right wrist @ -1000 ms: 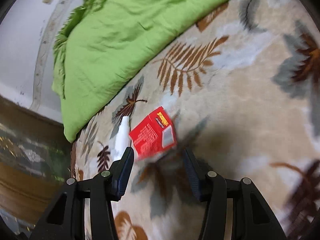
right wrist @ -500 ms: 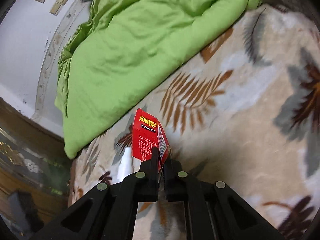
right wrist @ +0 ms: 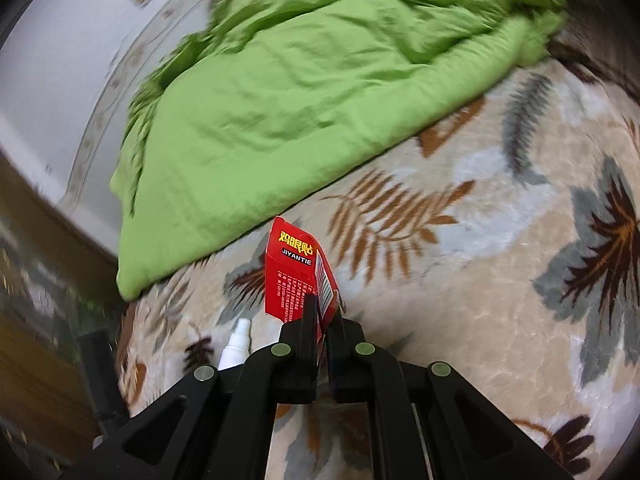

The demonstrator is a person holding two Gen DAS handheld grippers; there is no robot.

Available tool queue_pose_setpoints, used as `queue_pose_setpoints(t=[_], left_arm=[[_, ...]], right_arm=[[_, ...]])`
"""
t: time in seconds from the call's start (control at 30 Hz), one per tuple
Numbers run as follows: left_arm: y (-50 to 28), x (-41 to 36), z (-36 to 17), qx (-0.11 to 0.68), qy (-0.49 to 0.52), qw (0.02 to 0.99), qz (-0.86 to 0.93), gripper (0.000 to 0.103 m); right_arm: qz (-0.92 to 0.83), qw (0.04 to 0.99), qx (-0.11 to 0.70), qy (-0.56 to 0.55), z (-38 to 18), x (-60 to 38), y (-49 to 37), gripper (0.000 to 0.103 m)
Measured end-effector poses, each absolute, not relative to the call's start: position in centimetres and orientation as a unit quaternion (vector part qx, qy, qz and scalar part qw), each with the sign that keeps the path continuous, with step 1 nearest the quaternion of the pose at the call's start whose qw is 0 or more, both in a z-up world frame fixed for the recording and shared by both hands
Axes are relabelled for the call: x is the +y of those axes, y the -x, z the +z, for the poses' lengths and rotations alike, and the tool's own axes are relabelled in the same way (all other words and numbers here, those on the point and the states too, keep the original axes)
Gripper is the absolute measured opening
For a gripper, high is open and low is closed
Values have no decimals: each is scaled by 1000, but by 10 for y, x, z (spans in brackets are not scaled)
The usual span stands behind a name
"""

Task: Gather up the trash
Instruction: 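Grasp the red box with the right gripper while the left grasps the white bottle, then lift the white bottle and red box up above the blanket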

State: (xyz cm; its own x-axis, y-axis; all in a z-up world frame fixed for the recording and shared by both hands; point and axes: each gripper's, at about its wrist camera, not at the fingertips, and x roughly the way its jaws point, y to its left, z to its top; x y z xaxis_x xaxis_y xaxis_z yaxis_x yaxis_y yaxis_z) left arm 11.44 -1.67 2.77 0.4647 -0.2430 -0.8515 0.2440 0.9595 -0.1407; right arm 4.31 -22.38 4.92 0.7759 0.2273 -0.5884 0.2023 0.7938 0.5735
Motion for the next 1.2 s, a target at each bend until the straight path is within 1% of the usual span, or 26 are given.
queue_pose_setpoints(t=[0.2,0.4,0.53,0.7,0.83,1.03,1.2], left_arm=[[-43,38,37,470,13,874,-121,29],[33,86,43,430,28,897,-94,29],[62,102,42,432,37,896,-93,29],[69,110,29,454,52,884,-97,29],[60,108,21,456,64,883,-93,29],[57,109,21,434,73,894,-83,29],[71,116,36,385,72,918,-57,29]], right_arm=[[61,909,347,-222,59,-163,-26,4],[103,924,343,-133,67,-104,11,4],[111,933,332,-88,69,-83,51,4],[102,933,337,-71,53,-84,102,4],[94,927,354,-86,45,-92,111,4],[84,933,345,-60,43,-84,111,4],[69,942,327,-44,46,-79,112,4]])
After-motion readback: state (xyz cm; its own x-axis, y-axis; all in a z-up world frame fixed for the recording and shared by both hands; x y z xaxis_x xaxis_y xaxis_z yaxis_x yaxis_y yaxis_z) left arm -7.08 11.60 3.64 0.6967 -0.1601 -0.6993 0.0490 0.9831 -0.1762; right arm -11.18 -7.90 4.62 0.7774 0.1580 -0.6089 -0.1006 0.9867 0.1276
